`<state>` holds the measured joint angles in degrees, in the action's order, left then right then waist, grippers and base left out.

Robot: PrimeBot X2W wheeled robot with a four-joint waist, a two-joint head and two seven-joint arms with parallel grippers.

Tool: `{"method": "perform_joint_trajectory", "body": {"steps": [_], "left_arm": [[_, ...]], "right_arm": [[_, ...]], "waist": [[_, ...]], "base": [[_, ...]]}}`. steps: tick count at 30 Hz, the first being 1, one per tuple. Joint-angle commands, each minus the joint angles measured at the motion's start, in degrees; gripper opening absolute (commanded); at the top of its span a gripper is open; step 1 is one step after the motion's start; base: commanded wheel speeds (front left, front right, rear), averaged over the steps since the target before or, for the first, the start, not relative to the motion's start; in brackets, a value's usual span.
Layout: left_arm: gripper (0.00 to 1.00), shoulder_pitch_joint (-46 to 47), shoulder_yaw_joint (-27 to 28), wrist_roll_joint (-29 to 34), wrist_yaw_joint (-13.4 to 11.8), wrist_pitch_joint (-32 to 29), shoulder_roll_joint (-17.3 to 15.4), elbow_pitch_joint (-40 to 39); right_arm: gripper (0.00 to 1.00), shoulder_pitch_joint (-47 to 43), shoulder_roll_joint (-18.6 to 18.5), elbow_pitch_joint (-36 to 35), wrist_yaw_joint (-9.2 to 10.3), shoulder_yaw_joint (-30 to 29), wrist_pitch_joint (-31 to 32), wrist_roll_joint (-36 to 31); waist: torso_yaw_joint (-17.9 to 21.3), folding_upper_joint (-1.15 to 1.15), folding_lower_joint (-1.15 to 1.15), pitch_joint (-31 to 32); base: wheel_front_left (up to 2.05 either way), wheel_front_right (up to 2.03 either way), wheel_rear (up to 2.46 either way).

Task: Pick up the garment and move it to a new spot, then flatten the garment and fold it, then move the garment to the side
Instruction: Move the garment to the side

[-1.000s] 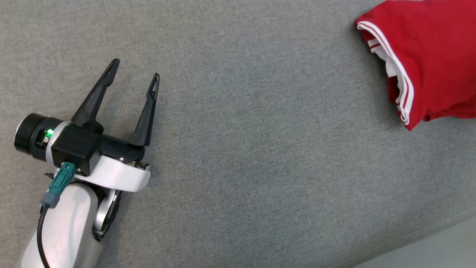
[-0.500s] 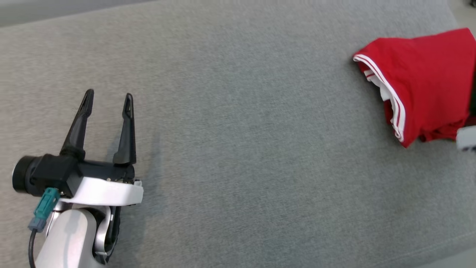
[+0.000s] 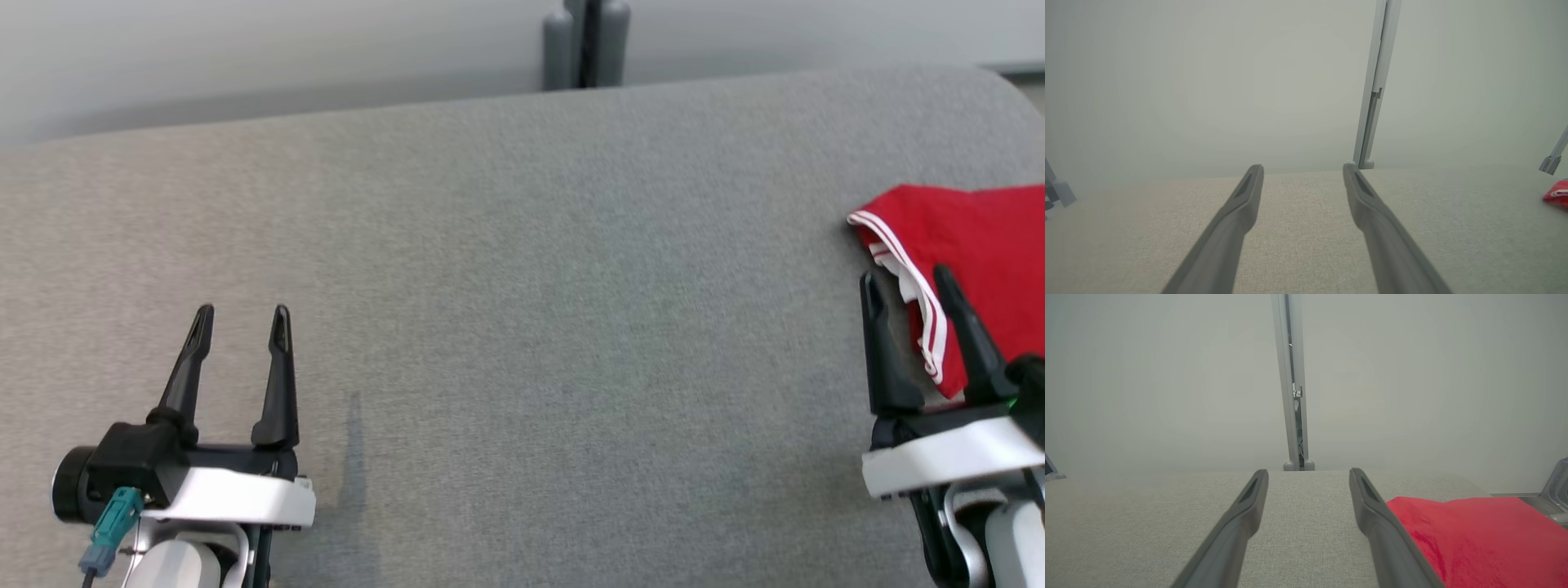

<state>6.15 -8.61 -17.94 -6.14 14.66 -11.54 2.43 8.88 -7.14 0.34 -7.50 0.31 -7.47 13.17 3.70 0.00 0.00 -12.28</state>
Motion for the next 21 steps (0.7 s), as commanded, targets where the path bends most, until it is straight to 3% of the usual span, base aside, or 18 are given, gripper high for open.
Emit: {"method": "perform_joint_trajectory", "body": {"steps": [1,6,21], "left_arm": [[1.00,-0.61,0.06,-0.38,0.33,0.26,-0.31,0.36],[1.00,-3.60,0.33,-0.61,0.89,0.33,-1.10,1.45],[1.00,-11.22,-1.47,0.33,-1.01,-2.77,-2.17,-0.63]], "right_arm": [[1.00,-1.53,0.06,-0.63,0.02,-0.49,0.42,-0.51],[1.00,-6.83,0.91,-2.15,0.02,-1.18,2.66,-1.34],[1.00,-16.52,2.70,-5.80,0.01,-3.46,6.17,-3.05]], "waist": [[-2.63,0.00,0.00,3.35],[-3.68,0.00,0.00,7.07],[-4.47,0.00,0.00,13.81]], "base": [[0.00,0.00,0.00],[0.00,0.00,0.00],[0.00,0.00,0.00]]}}
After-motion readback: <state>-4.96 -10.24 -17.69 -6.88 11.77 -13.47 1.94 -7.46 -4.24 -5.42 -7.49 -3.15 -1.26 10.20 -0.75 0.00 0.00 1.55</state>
